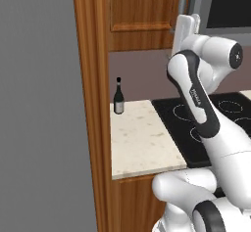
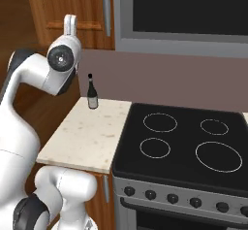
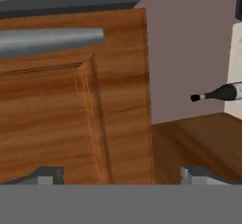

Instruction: Close all open cabinet doors.

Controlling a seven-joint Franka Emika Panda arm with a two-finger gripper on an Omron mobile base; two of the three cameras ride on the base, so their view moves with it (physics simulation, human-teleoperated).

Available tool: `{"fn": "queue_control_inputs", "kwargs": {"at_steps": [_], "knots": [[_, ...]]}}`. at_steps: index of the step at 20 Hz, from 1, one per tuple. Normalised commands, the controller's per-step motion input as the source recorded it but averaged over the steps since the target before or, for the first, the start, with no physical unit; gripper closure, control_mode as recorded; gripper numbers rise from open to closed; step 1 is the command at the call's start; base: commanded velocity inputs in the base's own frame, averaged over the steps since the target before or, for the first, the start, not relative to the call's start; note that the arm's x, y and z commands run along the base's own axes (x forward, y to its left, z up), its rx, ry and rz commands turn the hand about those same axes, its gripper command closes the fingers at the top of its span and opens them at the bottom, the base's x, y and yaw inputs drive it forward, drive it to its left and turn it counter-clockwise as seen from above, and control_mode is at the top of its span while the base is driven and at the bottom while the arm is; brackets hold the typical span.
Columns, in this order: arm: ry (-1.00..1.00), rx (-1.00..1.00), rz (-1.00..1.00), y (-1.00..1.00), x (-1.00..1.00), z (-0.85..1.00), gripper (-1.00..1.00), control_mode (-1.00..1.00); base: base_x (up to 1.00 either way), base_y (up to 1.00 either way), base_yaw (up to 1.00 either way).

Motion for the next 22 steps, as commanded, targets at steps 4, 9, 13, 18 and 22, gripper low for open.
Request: {"fn": "queue_control_inputs", "kwargs": {"at_steps": [4,9,13,18,22], "knots": [[0.13,-0.26,0.08,0.05,-0.45,-0.04,-1.0,-1.0,0.0,0.0,0.0],[0.2,-0.35,0.07,0.05,-0.26,-0.11,-1.0,-1.0,0.0,0.0,0.0],[0.15,-0.33,0.07,0.0,-0.25,-0.09,-1.0,-1.0,0.0,0.0,0.0],[0.05,-0.25,0.05,0.0,-0.41,-0.15,-1.0,-1.0,0.0,0.0,0.0],[-0.03,-0.2,0.1,-0.12,-0.44,-0.3,-1.0,-1.0,0.0,0.0,0.0]]}}
